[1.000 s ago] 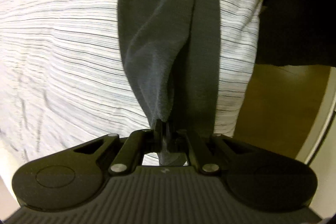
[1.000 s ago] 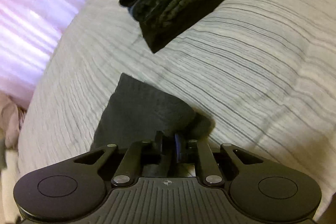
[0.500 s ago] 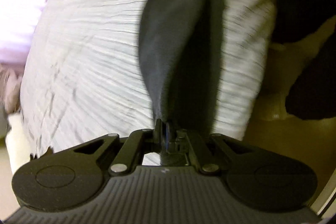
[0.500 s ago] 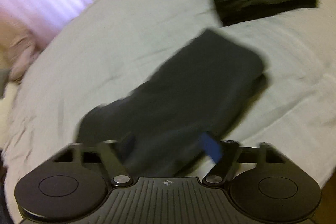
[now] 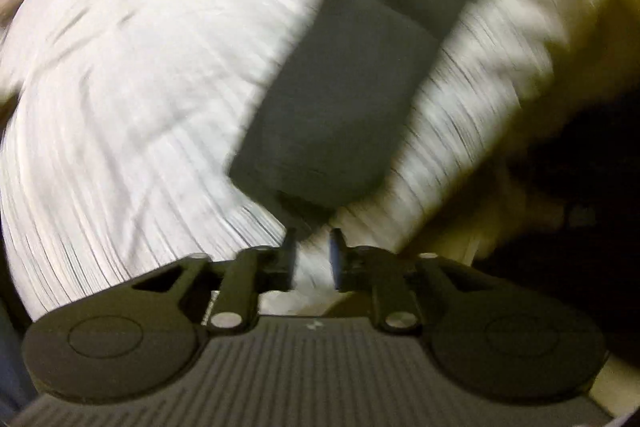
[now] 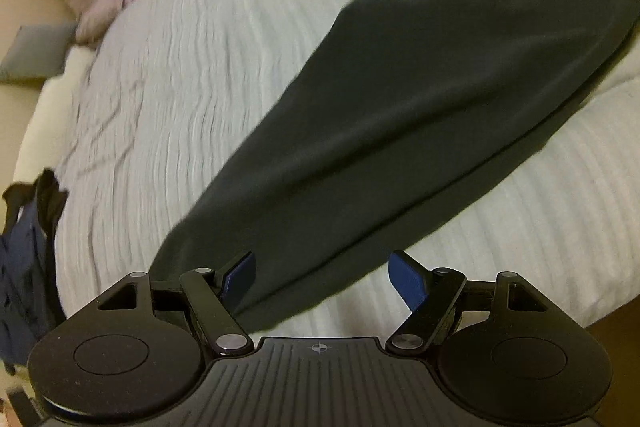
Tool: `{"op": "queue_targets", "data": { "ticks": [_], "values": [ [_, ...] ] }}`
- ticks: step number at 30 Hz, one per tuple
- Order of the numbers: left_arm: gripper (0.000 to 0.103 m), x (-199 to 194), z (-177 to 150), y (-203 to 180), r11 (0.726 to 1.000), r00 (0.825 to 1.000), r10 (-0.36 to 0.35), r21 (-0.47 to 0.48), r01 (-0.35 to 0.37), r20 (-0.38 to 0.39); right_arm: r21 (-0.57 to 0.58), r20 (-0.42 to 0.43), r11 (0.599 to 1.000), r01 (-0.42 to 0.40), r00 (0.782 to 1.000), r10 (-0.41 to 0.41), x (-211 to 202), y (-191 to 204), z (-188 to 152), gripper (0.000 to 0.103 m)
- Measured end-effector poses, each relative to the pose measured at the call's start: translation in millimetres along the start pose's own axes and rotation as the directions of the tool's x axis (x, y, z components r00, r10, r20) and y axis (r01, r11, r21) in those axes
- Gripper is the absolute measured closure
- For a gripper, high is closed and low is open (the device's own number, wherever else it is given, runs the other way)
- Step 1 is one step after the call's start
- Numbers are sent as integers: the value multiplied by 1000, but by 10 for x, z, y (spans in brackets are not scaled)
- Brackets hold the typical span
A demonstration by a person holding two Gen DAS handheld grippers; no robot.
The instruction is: Fold clothes
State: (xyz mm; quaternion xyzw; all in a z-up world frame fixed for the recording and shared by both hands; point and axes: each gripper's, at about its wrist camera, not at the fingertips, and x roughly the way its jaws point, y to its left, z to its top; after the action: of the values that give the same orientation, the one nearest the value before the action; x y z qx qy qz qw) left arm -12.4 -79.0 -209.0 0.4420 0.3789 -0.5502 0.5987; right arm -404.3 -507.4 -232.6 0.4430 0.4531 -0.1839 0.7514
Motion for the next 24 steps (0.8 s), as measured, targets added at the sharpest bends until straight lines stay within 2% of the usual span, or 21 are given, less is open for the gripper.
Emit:
{"op": "queue_targets", "data": {
  "ticks": [1,3,5,7,9,12,13,14,16,17,18,19,22,23,24],
  "values": [
    [82,40,68,127,997,999,-28,-73,30,21,0,-16,1000,-1,1000,1,53,31,-20,26],
    [76,119,203,380,972,994,-79,-214,92,69,-6,-41,1000,2,999,-2,154,83,-33,26],
    [73,324,278,611,915,984,-169,-364,177,52,-23,-52,1000,7,999,-8,184,127,-32,26],
    [73,496,294,782,842,967,-250,-483,238,40,-39,-58,999,12,998,-15,166,175,-42,26],
    [73,578,217,878,746,947,-317,-602,283,53,-40,-54,999,20,998,-22,100,179,-65,26],
    [58,662,-56,948,529,890,-438,-763,371,130,-36,-46,999,35,998,-37,26,167,-89,26],
    [51,687,-160,948,463,875,-461,-801,381,150,-31,-42,999,42,998,-44,15,154,-92,26],
    [47,727,-225,925,411,863,-475,-824,390,172,-26,-39,998,50,998,-51,6,142,-95,26],
    [51,817,-328,865,316,841,-494,-856,409,219,-23,-38,997,70,997,-71,17,135,-102,26],
    [62,863,-380,834,267,830,-502,-869,416,244,-27,-36,996,81,996,-82,21,141,-115,26],
    [72,820,-357,797,288,840,-482,-860,421,250,-33,-35,995,92,995,-94,25,152,-124,26],
    [91,749,-311,758,330,855,-452,-843,424,253,-42,-38,994,100,994,-102,40,180,-121,26],
    [93,537,-172,640,455,893,-362,-786,419,266,-81,-46,992,97,994,-101,72,273,-124,26],
    [93,339,-87,551,591,924,-262,-711,381,277,-99,-50,990,96,994,-101,81,309,-124,26],
    [93,100,10,448,737,942,-138,-603,304,306,-118,-54,988,95,993,-102,92,348,-125,26]
  ]
}}
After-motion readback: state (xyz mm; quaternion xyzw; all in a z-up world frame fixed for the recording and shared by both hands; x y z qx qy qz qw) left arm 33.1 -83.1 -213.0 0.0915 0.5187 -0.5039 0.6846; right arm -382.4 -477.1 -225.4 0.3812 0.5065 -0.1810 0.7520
